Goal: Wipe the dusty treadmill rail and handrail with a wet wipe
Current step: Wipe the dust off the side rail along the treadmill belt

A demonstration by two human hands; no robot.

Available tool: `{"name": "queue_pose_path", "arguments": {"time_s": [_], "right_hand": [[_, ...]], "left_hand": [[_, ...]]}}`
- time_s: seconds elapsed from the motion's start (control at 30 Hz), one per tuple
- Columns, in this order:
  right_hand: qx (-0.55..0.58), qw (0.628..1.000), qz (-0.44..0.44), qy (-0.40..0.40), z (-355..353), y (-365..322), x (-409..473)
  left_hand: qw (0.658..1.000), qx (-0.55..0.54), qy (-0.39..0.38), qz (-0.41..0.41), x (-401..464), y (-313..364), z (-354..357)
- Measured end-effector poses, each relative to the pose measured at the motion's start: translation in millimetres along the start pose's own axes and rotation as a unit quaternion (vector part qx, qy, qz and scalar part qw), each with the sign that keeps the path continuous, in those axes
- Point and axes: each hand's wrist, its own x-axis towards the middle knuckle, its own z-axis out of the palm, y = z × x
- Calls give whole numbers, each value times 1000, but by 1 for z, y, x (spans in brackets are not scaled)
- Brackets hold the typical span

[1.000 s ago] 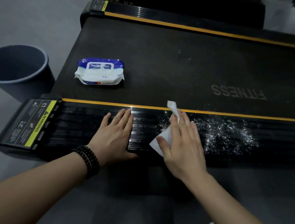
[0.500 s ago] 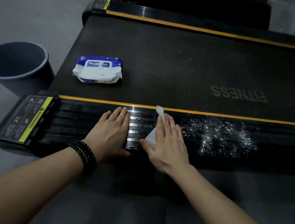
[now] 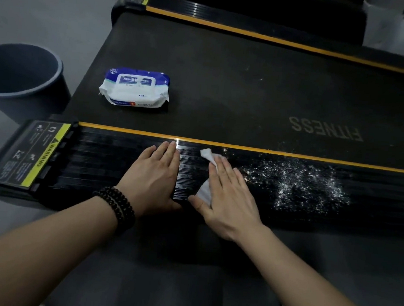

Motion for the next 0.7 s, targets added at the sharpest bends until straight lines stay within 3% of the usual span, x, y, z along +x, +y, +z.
{"name": "queue_pose_path", "arguments": {"time_s": [0.1, 0.3, 0.53, 0.7], "right_hand": [[-8, 1000, -20, -10, 0, 5, -14], [27, 999, 47, -3, -7, 6, 8], [16, 999, -42, 17, 7, -17, -11], [7, 998, 58, 4, -4, 7, 0]], "left_hand": [[1000, -6, -1, 1, 0, 1, 0], [1000, 6, -9, 5, 0, 1, -4], [1000, 3, -10, 0, -1, 2, -5], [1000, 7, -16, -1, 1, 3, -6]]}}
